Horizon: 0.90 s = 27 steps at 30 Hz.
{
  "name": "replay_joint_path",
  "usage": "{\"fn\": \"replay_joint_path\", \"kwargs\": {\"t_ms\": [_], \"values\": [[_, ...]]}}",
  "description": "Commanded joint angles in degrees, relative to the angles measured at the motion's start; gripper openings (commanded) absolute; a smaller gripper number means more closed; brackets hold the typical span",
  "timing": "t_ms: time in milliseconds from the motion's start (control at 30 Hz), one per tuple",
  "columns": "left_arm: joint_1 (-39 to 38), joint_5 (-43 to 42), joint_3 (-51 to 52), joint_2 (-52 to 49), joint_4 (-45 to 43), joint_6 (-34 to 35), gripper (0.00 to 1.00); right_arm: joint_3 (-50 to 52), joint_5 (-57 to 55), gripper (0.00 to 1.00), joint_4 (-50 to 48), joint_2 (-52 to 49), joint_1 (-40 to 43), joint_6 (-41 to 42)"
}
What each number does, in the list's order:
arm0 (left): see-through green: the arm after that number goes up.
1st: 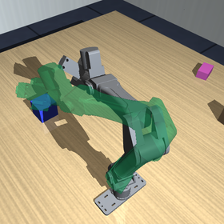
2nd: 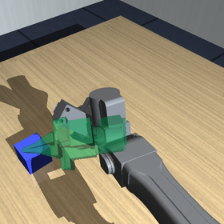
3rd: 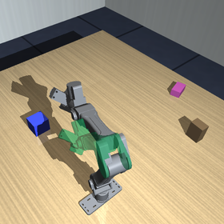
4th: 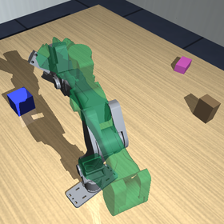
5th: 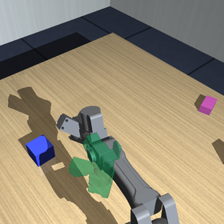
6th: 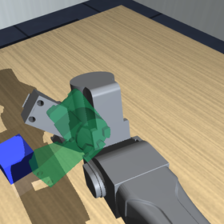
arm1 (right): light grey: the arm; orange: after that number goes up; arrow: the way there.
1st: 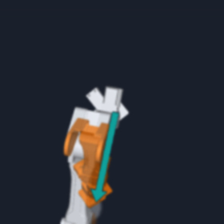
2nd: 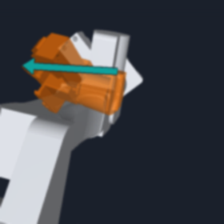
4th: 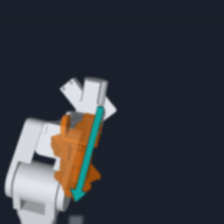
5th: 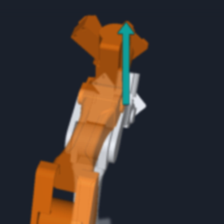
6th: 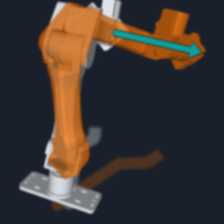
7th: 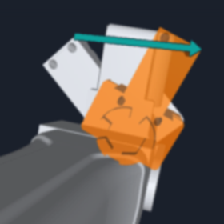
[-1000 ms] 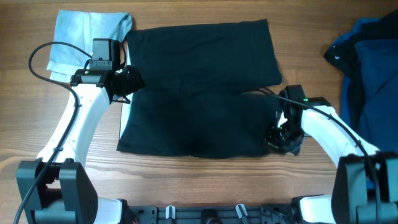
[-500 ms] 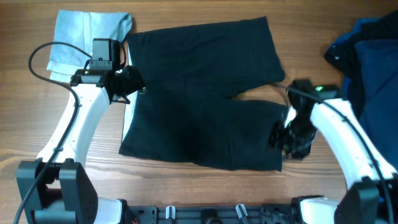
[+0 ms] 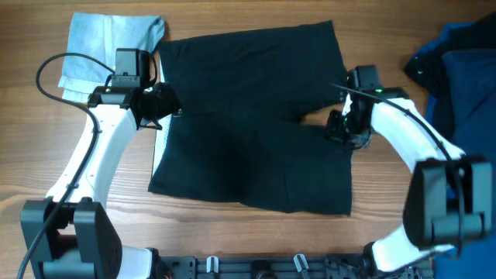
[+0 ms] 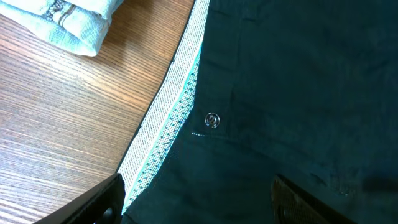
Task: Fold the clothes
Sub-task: 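Release the leg and move right gripper back to the right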
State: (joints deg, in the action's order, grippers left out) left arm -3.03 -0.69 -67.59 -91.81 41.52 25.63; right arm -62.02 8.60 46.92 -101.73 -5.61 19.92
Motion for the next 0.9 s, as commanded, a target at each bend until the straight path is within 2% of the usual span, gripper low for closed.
{"fn": "replay_joint_path", "kwargs": {"t_ms": [0,200,333,500,533,567,633,700,767,867], "values": [[-0.1,0.8,-0.4,0.2,0.0,0.1,0.75,0.7,4.2,0.04,2.7,-1.8,-1.3,-3.3],[-0.1,0.8,-0.4,0.2,0.1,-0.1,0.75,0.4,-1.7,0.04,-0.9,-1.6,-1.9,-3.6],[-0.1,1.6,-0.4,0.2,0.3,-1.4,0.75,-8.3,-1.4,0.04,4.9,2.9,-1.2,-4.5],[-0.1,1.7,-0.4,0.2,0.9,-1.4,0.75,-12.7,-0.7,0.06,10.3,9.1,9.8,-1.9],[-0.1,1.7,-0.4,0.2,0.9,-1.4,0.75,-12.7,0.0,0.09,11.4,9.2,12.2,-2.0],[-0.1,1.7,-0.4,0.2,0.9,-1.4,0.75,-12.5,1.2,0.17,12.3,8.9,15.0,-2.0],[-0.1,1.7,-0.4,0.2,0.9,-1.4,0.75,-11.6,10.8,0.27,11.8,7.5,22.3,-5.6],[-0.1,1.7,-0.4,0.1,0.9,-1.4,0.75,-9.3,16.3,0.38,10.4,6.6,25.1,-7.0],[-0.1,1.9,-0.4,0.2,0.9,-1.4,0.75,-5.5,17.1,0.54,7.2,5.2,25.6,-7.1],[-0.1,2.3,-0.4,0.2,0.9,-1.4,0.75,1.7,30.2,0.57,-1.7,2.4,25.6,-9.6]]}}
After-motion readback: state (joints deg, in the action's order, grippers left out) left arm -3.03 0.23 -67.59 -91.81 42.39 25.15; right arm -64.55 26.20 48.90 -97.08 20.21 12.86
